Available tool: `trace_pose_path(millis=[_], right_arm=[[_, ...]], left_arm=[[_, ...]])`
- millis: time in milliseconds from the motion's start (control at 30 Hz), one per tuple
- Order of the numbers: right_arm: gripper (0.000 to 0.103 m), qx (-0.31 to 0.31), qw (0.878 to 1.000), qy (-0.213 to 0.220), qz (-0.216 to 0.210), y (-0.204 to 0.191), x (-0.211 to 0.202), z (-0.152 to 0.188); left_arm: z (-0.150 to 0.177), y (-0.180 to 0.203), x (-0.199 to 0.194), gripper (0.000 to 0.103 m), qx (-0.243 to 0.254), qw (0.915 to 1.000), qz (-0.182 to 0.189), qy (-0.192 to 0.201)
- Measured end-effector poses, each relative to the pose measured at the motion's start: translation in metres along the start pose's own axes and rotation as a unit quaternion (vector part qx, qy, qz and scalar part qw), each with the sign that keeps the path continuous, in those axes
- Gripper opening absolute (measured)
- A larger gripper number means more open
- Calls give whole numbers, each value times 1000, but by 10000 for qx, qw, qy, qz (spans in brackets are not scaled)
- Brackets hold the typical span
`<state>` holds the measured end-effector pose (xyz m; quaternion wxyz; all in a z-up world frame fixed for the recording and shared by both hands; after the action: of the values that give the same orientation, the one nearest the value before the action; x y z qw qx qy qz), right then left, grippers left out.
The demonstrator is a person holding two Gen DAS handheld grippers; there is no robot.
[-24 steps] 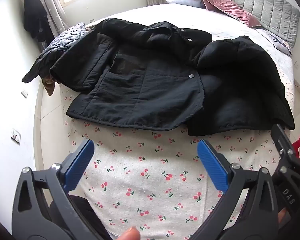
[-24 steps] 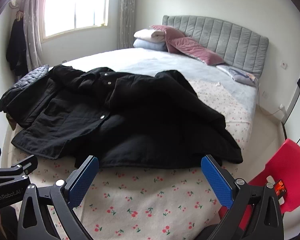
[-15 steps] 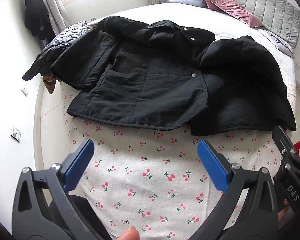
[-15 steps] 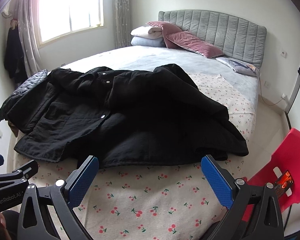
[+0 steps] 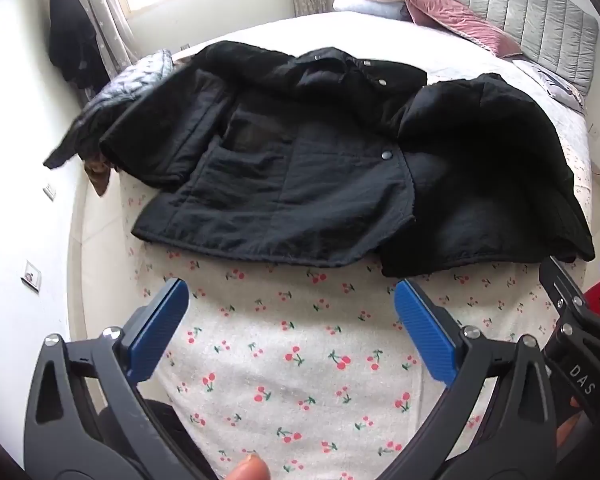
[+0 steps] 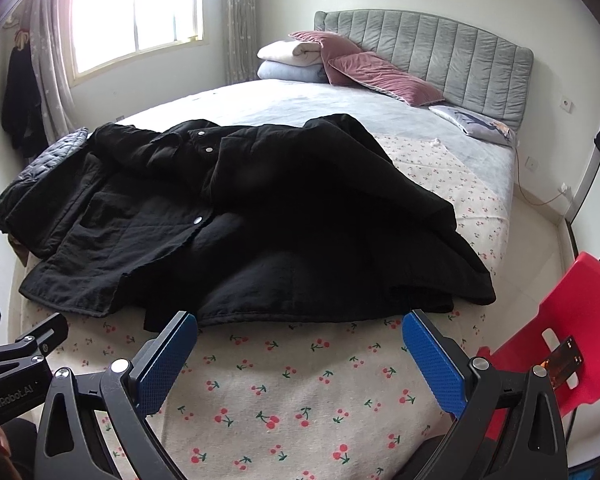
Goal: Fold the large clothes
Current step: 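Move both grippers toward the hem of the black jacket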
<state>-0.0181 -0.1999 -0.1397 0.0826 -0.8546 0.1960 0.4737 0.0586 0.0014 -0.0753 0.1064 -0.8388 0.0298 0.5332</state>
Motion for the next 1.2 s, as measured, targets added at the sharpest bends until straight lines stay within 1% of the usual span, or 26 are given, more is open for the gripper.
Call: trace_pose_path(millis=[67,167,233,267,300,367,400,500,600,633,667,767,833,933,1000,1067,1200], right_arm=[[103,9,10000,7,7,1,1,0],[103,27,10000,53,47,4,0,0],[103,46,9999,108,74,6,-1,-2],[103,58,9999,124,75,7,-1,-2],[103,70,9999,132,67,7,-1,-3],[103,95,9998,145,44,9,-1,-4],[103,102,9998,150,20,9,0,-4],[103,15,9997,233,-18,8,0,-8],[103,-277,9991,318,89,8,1,-16],[103,-354,9988,323,99,9,2,-19],[103,-409,9986,327,87,10,2,-23],[103,-630,9975,296,-95,13,6,-34],[103,-734,9970,200,-158,15,14,-39],[103,-896,9957,-71,-244,22,31,-44],[103,-904,9953,-193,-286,32,40,-49],[103,-852,9960,-190,-198,48,45,-59],[103,-727,9973,-9,-104,74,40,-86]], left_arm=[[-1,0,-2,102,46,9999,-107,115],[-6,1,-7,102,175,9988,-228,387],[-6,6,-6,102,296,9985,-178,418],[-7,10,-7,102,341,9981,-87,496],[-6,14,-5,102,427,9981,21,442],[-2,24,1,102,473,9977,394,267],[-2,29,-1,102,420,9967,592,367],[1,35,3,102,557,9959,685,187],[1,35,11,102,763,9939,788,-79],[-1,34,13,102,839,9932,795,-107],[-3,31,15,102,888,9932,740,-124],[-12,15,16,102,830,9950,563,-42],[-18,5,19,102,843,9951,523,-16],[-26,-12,30,102,908,9949,432,-105],[-32,-28,40,102,849,9956,340,-184],[-39,-45,49,102,727,9964,346,-272],[-52,-63,51,102,537,9963,615,-261]])
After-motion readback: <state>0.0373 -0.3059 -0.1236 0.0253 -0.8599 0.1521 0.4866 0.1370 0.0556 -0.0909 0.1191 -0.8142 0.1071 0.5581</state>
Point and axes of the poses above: each gripper's, at about its wrist camera, not at the fingertips, and x roughly the way its jaws point, y to its right, z to its underside, the point moved 9 cm from there along x, roughly the way its jaws point, and after that the axes turned 15 degrees about -y, right-handed, at the moved point
